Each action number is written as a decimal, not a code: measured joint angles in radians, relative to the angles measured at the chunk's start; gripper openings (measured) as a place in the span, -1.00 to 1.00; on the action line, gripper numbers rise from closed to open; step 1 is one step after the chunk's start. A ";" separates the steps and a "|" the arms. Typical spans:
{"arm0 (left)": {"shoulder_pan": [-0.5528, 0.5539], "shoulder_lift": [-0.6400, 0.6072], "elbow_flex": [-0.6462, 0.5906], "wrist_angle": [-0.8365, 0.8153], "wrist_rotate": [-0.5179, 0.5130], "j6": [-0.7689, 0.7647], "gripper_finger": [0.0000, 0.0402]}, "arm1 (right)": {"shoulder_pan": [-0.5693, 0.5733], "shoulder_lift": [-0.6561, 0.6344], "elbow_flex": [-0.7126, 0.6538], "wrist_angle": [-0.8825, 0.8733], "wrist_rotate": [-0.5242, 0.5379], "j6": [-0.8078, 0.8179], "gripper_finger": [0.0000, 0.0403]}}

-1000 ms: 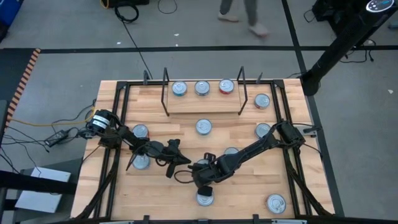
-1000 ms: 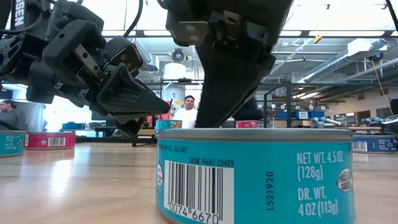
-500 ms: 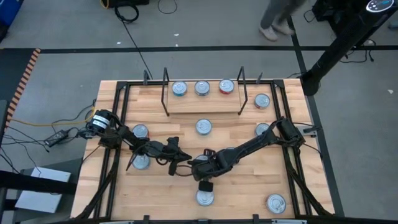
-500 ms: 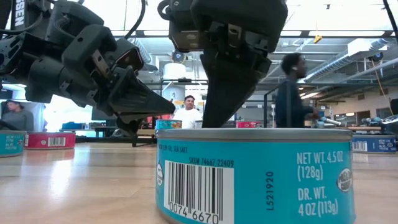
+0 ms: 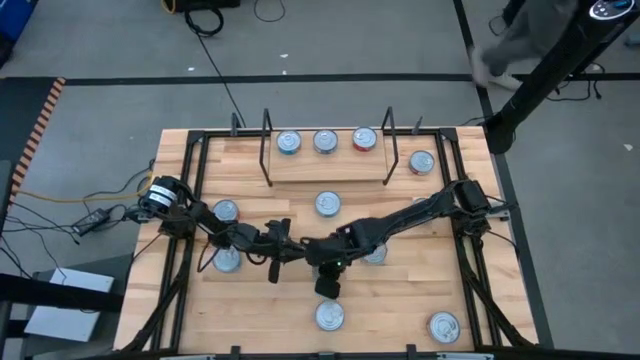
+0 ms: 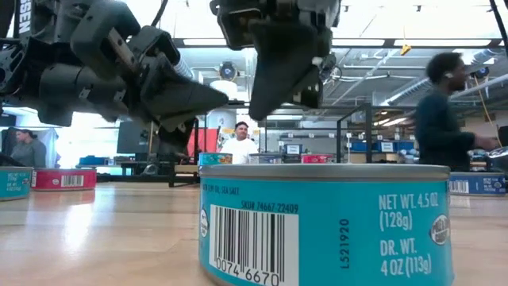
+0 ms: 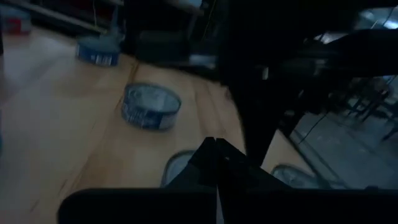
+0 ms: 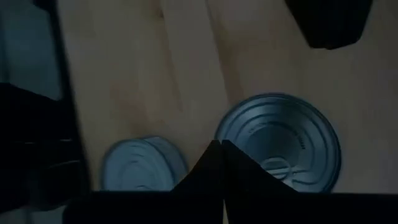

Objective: Stack canned seafood by type on shelf
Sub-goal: Put the center blue tuna can on the shelf, then put the center blue tuna can on the shelf aligned with the other tuna can

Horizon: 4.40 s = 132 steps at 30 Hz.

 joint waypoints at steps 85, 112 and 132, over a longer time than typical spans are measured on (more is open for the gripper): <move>0.176 0.094 0.173 -0.441 0.313 0.100 -1.00 | -0.005 -0.105 -0.175 0.150 0.234 0.207 -0.86; 0.188 -0.131 -0.054 -0.409 0.215 -0.029 -1.00 | -0.022 -0.162 -0.176 0.045 0.231 -0.359 0.33; 0.188 -0.131 -0.053 -0.408 0.206 -0.055 -1.00 | -0.025 -0.101 -0.175 0.001 0.215 -0.492 0.15</move>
